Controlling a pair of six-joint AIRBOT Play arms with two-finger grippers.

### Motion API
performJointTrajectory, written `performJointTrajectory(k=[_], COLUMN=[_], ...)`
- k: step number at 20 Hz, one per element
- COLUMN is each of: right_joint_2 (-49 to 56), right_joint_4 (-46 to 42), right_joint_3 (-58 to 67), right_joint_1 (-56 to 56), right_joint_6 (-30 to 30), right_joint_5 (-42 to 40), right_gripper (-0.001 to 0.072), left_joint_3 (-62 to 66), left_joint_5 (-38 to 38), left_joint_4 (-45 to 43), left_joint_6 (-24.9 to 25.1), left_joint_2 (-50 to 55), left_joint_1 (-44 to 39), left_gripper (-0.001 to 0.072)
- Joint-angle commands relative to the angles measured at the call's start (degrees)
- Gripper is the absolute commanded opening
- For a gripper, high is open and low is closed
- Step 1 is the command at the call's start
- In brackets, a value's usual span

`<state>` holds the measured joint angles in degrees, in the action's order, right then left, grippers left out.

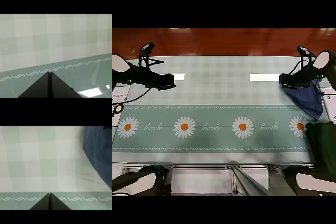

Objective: Fold the shirts.

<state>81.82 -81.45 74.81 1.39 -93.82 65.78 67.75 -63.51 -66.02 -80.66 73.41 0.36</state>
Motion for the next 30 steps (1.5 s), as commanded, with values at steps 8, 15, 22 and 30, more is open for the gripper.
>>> performJointTrajectory(k=[8, 15, 22, 30], right_joint_2=[0.04, 0.04, -0.26, 6.25], right_joint_4=[0.02, 0.09, 2.78, -10.95], right_joint_3=[0.0, 0.0, 3.61, 12.31], right_joint_1=[-0.07, -0.07, 0.81, 16.98], right_joint_6=[-0.02, -0.11, 1.55, 7.34], right_joint_5=[0.02, -0.24, -17.49, -8.13], right_gripper=[0.0031, 0.0031, 0.0335, 0.0413], left_joint_3=[-0.02, -0.02, 1.11, -10.23], left_joint_5=[0.0, 0.02, 0.42, -2.8], left_joint_4=[-0.02, 0.68, -1.53, 9.27], left_joint_6=[0.0, -0.02, -0.15, 7.56], left_joint_2=[0.04, 0.04, -0.02, -14.71], left_joint_1=[-0.02, -0.04, 0.76, -0.74], left_gripper=[0.002, 0.0021, 0.05, 0.0505])
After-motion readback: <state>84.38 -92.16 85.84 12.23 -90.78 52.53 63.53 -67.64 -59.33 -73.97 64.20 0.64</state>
